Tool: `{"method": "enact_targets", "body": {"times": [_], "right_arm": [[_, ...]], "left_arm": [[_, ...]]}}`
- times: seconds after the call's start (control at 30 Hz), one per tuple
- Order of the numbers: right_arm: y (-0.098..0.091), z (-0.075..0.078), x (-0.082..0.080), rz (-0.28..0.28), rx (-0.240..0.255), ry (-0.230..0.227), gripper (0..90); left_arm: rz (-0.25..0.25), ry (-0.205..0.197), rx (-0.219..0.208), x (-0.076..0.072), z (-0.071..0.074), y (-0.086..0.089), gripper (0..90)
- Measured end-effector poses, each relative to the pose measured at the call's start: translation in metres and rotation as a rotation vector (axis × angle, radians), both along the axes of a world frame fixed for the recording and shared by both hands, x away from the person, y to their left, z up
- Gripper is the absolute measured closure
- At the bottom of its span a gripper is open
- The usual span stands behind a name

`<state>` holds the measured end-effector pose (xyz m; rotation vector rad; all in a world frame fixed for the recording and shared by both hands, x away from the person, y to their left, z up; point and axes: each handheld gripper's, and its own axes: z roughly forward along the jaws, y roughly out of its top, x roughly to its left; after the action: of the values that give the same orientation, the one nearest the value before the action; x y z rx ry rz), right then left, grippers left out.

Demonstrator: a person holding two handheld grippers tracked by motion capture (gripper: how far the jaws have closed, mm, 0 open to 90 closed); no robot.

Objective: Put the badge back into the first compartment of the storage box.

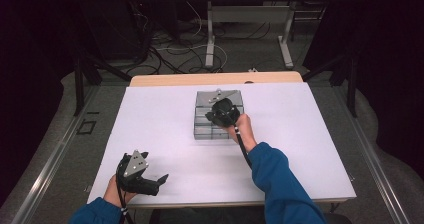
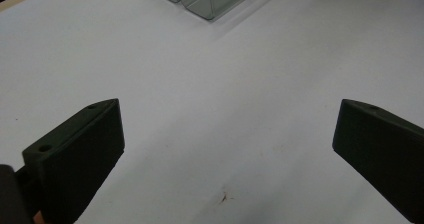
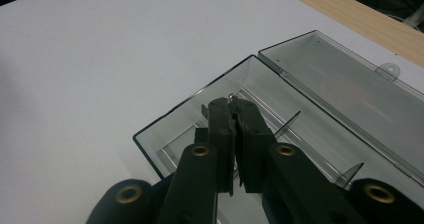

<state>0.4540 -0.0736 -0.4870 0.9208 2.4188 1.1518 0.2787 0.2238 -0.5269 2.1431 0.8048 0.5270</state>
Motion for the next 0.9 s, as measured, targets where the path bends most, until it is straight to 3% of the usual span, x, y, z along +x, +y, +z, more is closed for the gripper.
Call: {"method": "enact_targets", "body": {"times": [0.13,0.4,0.43,0.53,0.63,0.7,0.73,0.77,0.87,0.9], "right_arm": [[0.002,0.001,0.005,-0.003,-0.017,0.019,87.1],[0.007,-0.001,0.012,-0.018,-0.024,0.014,87.0],[0.006,-0.001,0.013,-0.016,-0.034,0.031,87.0],[0.006,-0.003,0.015,-0.029,-0.015,0.019,87.0],[0.004,-0.004,0.018,-0.033,-0.042,0.037,87.0],[0.003,-0.006,0.02,-0.045,-0.028,0.02,87.1],[0.003,-0.006,0.02,-0.044,-0.042,0.044,87.1],[0.003,-0.008,0.022,-0.051,-0.025,0.024,87.1],[0.004,-0.011,0.025,-0.049,-0.038,0.026,87.1],[0.004,-0.011,0.025,-0.06,-0.047,0.047,87.1]], "left_arm": [[-0.001,-0.002,-0.006,0.001,0.0,0.0,0.1],[-0.008,0.001,-0.001,0.001,0.0,0.0,0.1],[-0.006,-0.003,0.001,0.001,0.0,0.0,0.1],[-0.007,-0.001,0.0,0.001,0.0,0.0,0.1],[-0.007,0.0,0.0,0.001,0.0,0.0,0.1],[-0.007,-0.001,0.0,0.001,0.0,0.0,0.1],[-0.007,-0.001,0.0,0.001,0.0,0.0,0.1],[-0.007,0.0,0.0,0.001,0.0,0.0,0.1],[-0.007,-0.003,0.001,0.001,0.0,0.0,0.1],[-0.008,-0.003,-0.001,0.001,0.0,0.0,0.0]]}}
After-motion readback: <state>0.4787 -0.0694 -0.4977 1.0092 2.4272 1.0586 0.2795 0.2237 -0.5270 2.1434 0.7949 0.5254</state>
